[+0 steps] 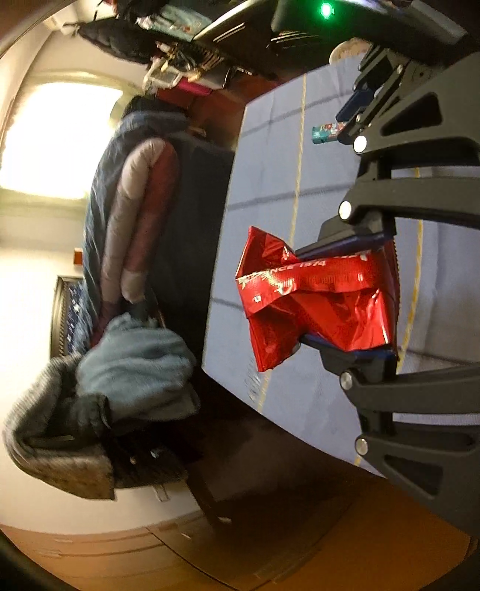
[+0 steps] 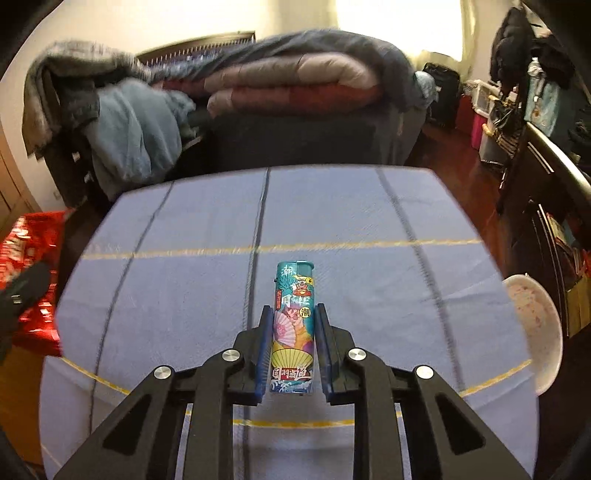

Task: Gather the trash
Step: 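Grasp the red snack wrapper with the left tool while the right tool grasps the colourful tube, then carry the red wrapper and colourful tube in both tools over the wastebasket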

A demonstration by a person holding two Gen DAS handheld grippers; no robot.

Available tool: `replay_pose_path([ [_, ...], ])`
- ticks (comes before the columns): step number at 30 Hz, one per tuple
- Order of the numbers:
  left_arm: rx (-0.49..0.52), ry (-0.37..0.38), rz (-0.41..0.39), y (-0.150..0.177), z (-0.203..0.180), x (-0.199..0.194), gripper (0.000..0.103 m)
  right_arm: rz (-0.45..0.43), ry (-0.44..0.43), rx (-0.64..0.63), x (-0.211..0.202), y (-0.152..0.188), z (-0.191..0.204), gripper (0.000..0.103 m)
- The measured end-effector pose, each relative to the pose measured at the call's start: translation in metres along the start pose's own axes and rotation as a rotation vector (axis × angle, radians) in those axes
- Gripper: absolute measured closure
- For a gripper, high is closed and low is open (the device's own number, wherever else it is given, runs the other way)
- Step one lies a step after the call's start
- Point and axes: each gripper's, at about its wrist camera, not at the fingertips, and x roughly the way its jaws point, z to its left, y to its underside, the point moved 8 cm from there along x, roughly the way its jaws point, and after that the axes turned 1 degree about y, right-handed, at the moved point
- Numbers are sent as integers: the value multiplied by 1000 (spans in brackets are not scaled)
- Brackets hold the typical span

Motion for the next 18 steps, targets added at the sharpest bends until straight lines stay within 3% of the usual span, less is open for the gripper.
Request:
replay_pose_path([
  [8, 92, 82, -51, -19, -72, -21, 63, -136, 15, 57, -63, -24, -56, 81],
  [18, 219, 179, -107, -28, -172, -50, 63, -240, 74, 161, -110, -34, -145, 81],
])
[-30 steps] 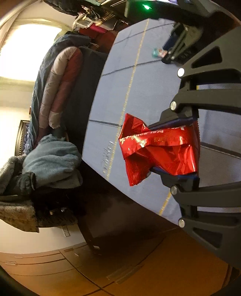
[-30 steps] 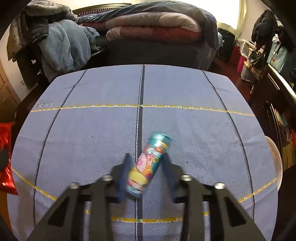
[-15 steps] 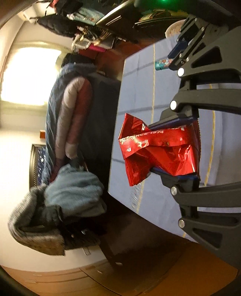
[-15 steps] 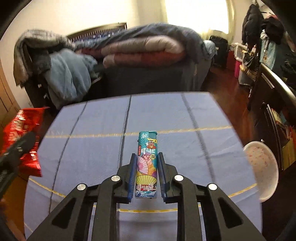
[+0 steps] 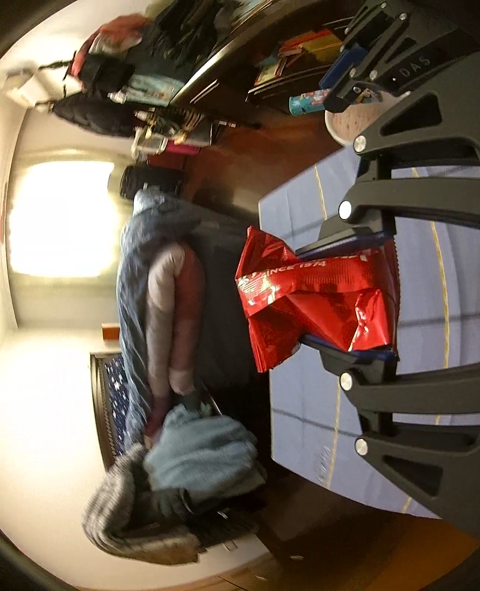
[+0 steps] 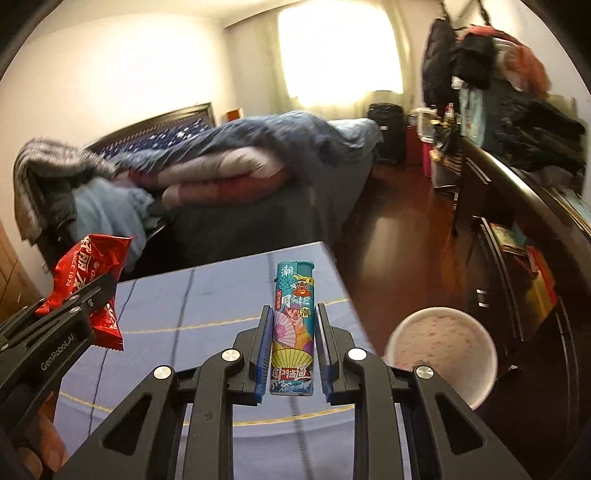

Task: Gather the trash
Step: 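Carry the red wrapper and colourful tube in both tools over the wastebasket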

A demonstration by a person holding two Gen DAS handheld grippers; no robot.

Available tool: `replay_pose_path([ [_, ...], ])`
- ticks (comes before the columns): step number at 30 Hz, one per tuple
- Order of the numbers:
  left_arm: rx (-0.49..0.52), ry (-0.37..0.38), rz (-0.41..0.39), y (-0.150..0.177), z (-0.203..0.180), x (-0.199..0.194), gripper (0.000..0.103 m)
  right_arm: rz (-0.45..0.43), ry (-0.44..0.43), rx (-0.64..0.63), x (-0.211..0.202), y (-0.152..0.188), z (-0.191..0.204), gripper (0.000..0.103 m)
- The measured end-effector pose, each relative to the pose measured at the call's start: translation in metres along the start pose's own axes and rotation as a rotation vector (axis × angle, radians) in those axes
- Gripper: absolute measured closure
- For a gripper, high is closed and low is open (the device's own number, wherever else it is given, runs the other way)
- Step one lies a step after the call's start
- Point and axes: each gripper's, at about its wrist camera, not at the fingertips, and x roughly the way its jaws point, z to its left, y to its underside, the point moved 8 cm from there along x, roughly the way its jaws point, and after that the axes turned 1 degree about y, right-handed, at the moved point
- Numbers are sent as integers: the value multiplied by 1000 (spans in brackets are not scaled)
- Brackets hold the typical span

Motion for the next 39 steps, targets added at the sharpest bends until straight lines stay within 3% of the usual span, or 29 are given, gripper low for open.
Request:
replay_pose_path([
  [9, 121, 127, -15, -14, -98, 0, 63, -33, 91, 122, -10, -5, -91, 81],
  [19, 257, 286, 30, 5, -217, 22, 63, -11, 206, 226, -2, 12, -172, 81],
  [27, 315, 350, 86, 29, -267, 54, 63, 49, 268, 294, 21, 37, -221, 81],
  [39, 347, 440, 246, 78, -318, 125, 63, 162, 355, 338, 70, 78, -271, 81],
])
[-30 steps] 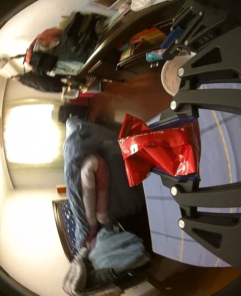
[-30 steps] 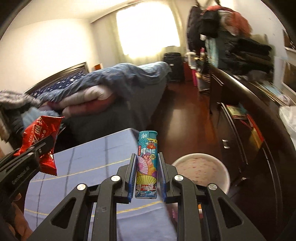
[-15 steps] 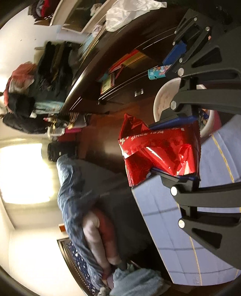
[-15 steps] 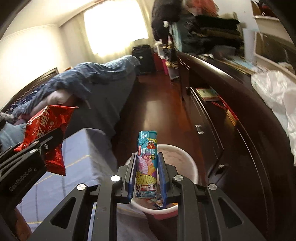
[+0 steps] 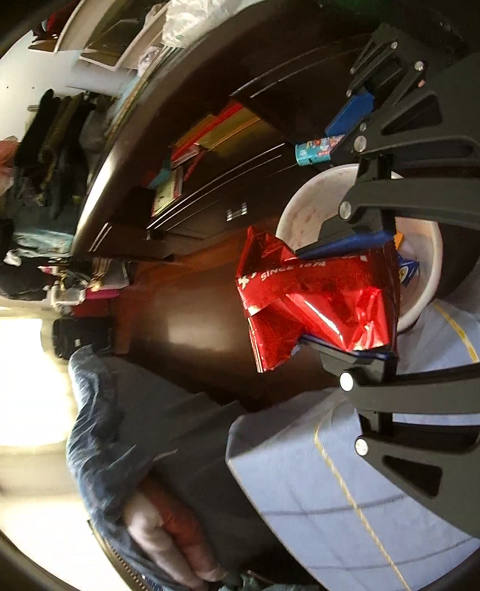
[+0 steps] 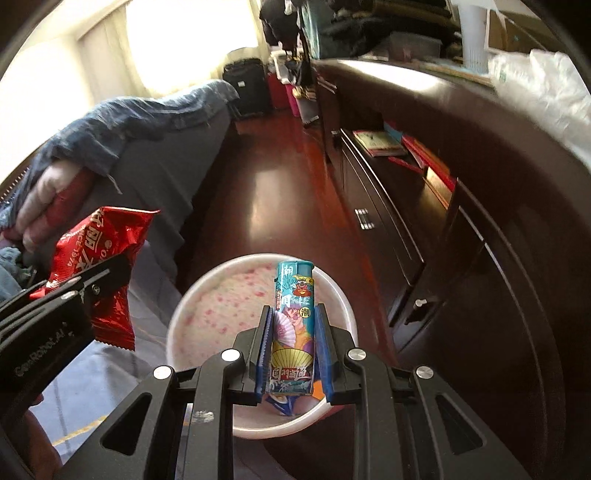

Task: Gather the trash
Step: 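Carry the red wrapper and colourful tube in both tools over the wastebasket, then open the left tool dropping the wrapper while the right tool drops the tube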

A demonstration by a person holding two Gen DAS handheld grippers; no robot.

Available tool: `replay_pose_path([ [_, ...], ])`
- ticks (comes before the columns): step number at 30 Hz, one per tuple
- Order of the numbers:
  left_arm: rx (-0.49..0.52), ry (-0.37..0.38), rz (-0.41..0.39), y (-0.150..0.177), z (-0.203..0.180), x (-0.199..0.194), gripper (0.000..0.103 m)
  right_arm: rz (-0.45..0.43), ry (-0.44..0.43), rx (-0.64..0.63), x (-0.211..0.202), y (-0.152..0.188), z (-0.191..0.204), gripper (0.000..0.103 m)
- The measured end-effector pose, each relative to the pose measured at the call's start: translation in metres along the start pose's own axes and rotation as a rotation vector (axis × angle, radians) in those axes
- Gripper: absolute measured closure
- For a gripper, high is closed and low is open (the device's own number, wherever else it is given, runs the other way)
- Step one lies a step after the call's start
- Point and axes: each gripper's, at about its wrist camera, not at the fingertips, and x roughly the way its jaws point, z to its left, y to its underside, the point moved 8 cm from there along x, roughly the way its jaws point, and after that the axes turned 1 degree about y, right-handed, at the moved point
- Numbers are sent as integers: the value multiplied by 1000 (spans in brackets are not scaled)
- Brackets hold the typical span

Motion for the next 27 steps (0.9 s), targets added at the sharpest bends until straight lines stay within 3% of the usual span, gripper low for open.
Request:
replay_pose_path([
  [4, 3, 5, 31, 5, -1, 23, 63, 28, 19, -14, 19, 5, -2, 81],
  [9, -26, -5, 57, 9, 11, 38, 53, 47, 18, -48, 35, 9, 3, 79],
  [11, -32, -1, 59, 10, 13, 40, 46, 52, 17, -54, 40, 10, 4, 66],
  [17, -70, 20, 50, 9, 24, 34, 30, 49, 2, -54, 41, 10, 8, 50],
  [27, -78, 99, 22, 2, 17, 15, 19, 52, 1, -43, 36, 12, 6, 47],
])
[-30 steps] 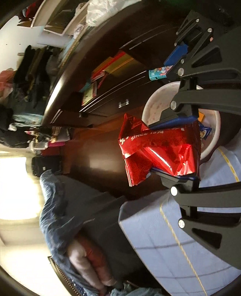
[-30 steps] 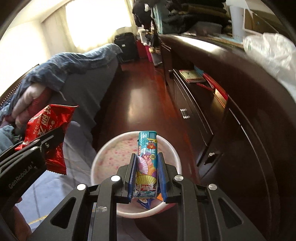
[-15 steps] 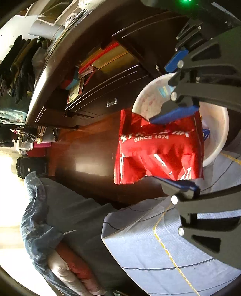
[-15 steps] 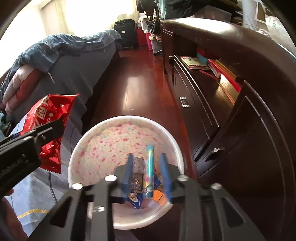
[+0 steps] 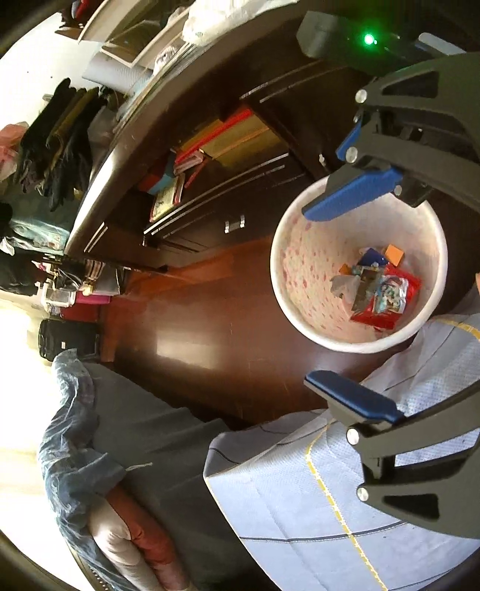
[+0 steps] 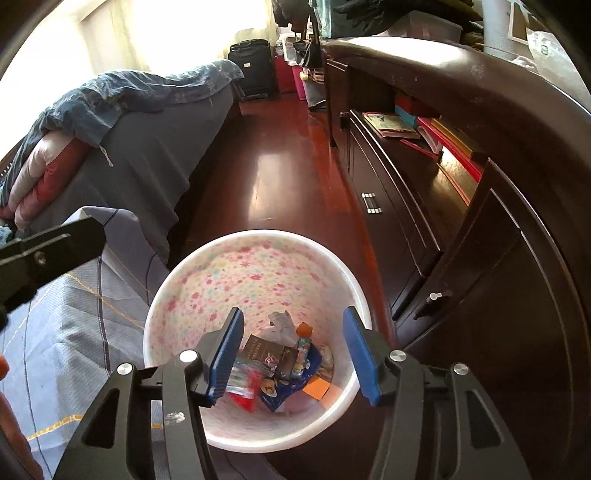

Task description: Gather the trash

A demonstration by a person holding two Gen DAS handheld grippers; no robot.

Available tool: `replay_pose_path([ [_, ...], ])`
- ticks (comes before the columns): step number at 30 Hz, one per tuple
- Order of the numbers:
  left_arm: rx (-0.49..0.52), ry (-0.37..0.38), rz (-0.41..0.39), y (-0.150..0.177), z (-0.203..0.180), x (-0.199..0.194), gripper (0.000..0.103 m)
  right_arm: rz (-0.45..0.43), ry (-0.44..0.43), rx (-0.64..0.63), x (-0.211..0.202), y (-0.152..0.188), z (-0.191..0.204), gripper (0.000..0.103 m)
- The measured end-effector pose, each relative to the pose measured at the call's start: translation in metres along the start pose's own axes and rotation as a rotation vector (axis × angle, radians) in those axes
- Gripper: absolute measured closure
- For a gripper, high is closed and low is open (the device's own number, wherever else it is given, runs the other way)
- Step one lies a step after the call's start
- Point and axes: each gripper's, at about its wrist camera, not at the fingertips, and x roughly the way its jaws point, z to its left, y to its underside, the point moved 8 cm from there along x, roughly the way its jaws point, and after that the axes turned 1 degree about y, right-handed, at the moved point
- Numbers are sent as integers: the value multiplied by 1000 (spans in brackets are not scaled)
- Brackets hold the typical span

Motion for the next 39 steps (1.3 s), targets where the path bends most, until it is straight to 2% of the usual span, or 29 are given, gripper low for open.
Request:
replay_pose_path([
  [4, -21, 21, 5, -1, 1, -5, 18, 5, 6, 13, -4, 2, -4, 47],
  [7, -36, 10, -19, -4, 6, -16, 18, -7, 10, 16, -13, 1, -7, 45],
  [12, -46, -61, -80, -8, 20, -50, 17, -21, 5, 9, -31, -2, -2, 38],
  [15, -60, -115, -127, -8, 33, -80, 11, -52, -1, -18, -53, -3, 11, 28],
  [18, -75, -190, -185, -5, 50, -119, 9, -84, -13, -59, -76, -3, 31, 14],
  [23, -120, -284, -258, 9, 79, -183, 5, -136, -98, -138, -124, 4, 83, 7],
  [30, -206, -433, -362, 42, 126, -292, 4, -197, -220, -290, -195, 27, 161, 4],
  [33, -244, -484, -402, 59, 142, -336, 4, -224, -254, -332, -223, 38, 184, 4],
  [39, -282, -634, -468, 103, 164, -429, 4, -312, -331, -423, -296, 65, 223, 4],
])
